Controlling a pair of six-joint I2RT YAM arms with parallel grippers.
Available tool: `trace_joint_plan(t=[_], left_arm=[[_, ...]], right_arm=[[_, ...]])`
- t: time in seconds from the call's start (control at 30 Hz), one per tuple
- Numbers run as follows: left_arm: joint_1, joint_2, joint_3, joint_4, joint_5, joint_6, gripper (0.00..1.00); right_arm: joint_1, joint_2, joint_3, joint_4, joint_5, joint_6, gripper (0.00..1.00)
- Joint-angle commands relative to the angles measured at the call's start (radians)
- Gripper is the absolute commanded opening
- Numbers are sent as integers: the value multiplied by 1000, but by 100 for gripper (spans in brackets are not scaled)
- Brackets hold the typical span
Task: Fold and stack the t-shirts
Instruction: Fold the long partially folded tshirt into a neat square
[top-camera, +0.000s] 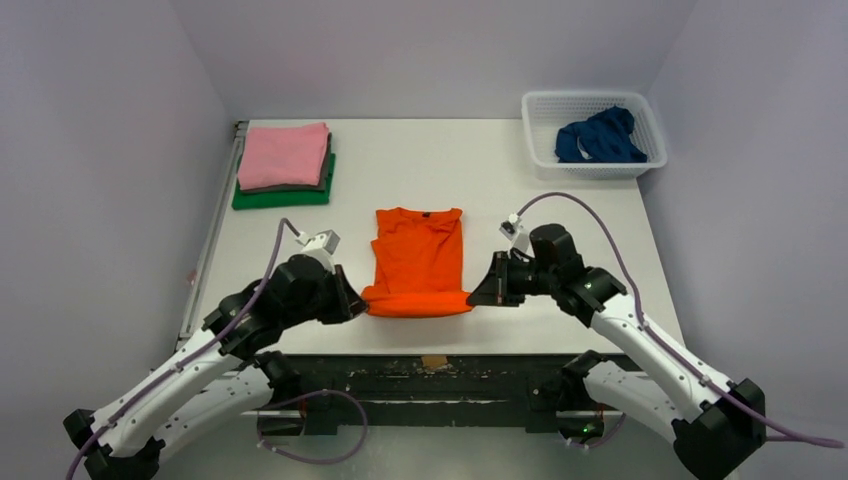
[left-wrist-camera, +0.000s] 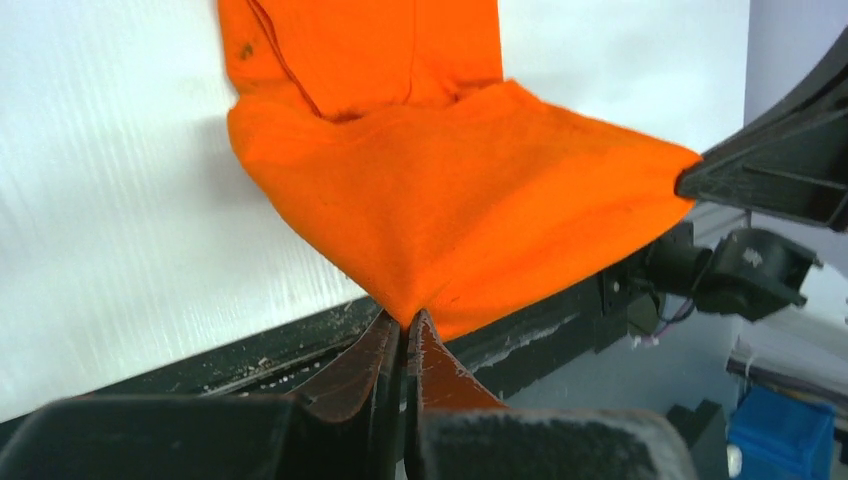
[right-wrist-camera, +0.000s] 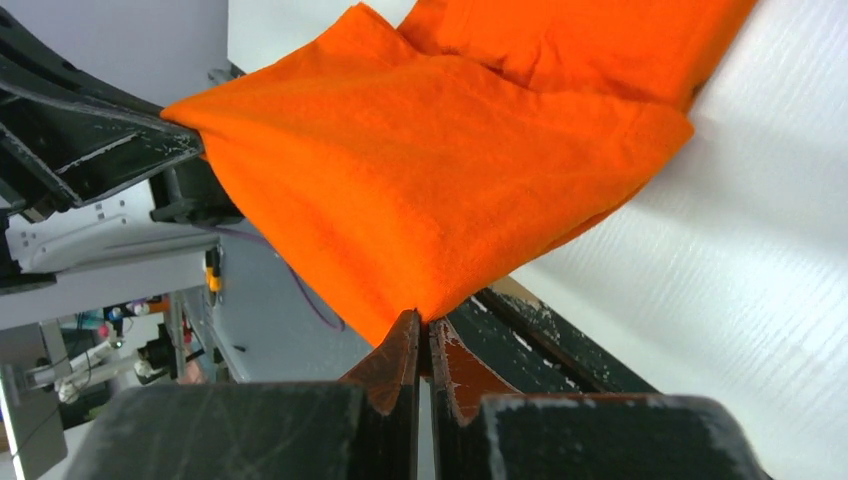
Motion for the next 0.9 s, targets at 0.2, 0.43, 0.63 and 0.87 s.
trace_joint_plan(t=[0.2,0.43,0.63,0.87], left_arm=[[292,323,196,173,53,134,0],[409,606,362,226,76,202,0],[475,869,520,215,112,239,0],[509,1173,756,133,81,237,0]], right_arm=[[-176,237,162,238,-97,3,0],[-266,470,262,329,-130,-14,0],[-301,699,399,348,-109,-26,0],[-320,922,565,341,10,-62,0]])
